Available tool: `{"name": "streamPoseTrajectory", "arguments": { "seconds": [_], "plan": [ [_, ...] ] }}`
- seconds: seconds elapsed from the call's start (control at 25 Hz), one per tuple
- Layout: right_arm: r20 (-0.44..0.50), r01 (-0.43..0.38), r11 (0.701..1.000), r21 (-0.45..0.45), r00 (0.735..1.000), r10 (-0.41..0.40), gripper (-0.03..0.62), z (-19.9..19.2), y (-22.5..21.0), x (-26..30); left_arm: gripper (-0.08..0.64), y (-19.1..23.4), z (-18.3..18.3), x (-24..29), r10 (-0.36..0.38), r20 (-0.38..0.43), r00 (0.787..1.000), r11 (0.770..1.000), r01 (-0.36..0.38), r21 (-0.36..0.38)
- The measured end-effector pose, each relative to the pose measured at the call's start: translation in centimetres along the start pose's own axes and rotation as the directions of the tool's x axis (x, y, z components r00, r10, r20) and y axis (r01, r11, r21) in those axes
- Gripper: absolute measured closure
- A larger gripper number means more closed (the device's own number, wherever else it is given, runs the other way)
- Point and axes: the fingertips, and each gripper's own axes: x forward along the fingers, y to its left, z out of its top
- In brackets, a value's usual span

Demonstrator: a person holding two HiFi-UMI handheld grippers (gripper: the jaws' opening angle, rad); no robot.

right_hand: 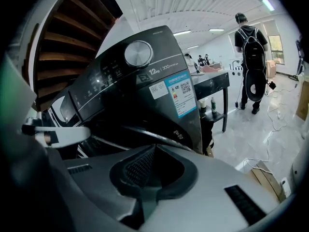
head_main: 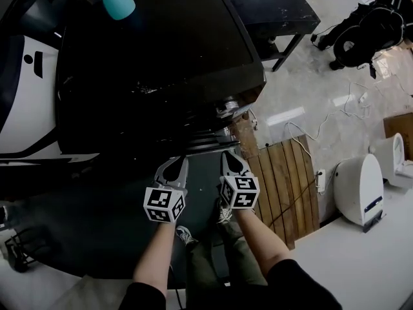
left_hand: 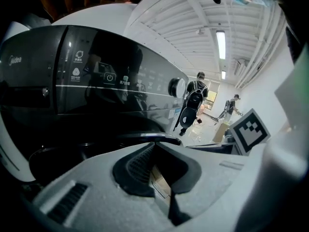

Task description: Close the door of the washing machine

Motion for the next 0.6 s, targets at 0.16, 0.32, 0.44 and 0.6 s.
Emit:
{"name": "streamPoseTrajectory", "arguments": {
  "seconds": [0.16, 0.32, 0.44, 0.6],
  "plan": [
    [0.016, 0.011, 1.0, 0.018, 1.0, -0.011, 0.592, 1.1, -1.0, 1.8, 0.548, 0.5, 0.5, 0.9, 0.002, 0.0, 1.0, 1.0, -0.002, 0.001],
    [0.021, -0.002, 1.0, 0.026, 1.0, 0.001, 0.592, 1.5, -1.1, 2.9, 0.548, 1.3, 0.7, 1.4, 0.013, -0.004, 1.0, 1.0, -0.013, -0.002],
    [0.025, -0.013, 0.999, 0.032, 1.0, 0.012, 0.592, 1.9, -1.1, 3.7, 0.548, 1.7, 0.5, 1.8, 0.023, -0.009, 1.0, 1.0, -0.023, -0.007],
    [0.037, -0.023, 0.999, 0.042, 0.999, 0.021, 0.591, 2.4, -1.2, 4.4, 0.548, 1.9, 0.6, 2.1, 0.033, -0.006, 0.999, 0.999, -0.033, -0.022]
  ]
}}
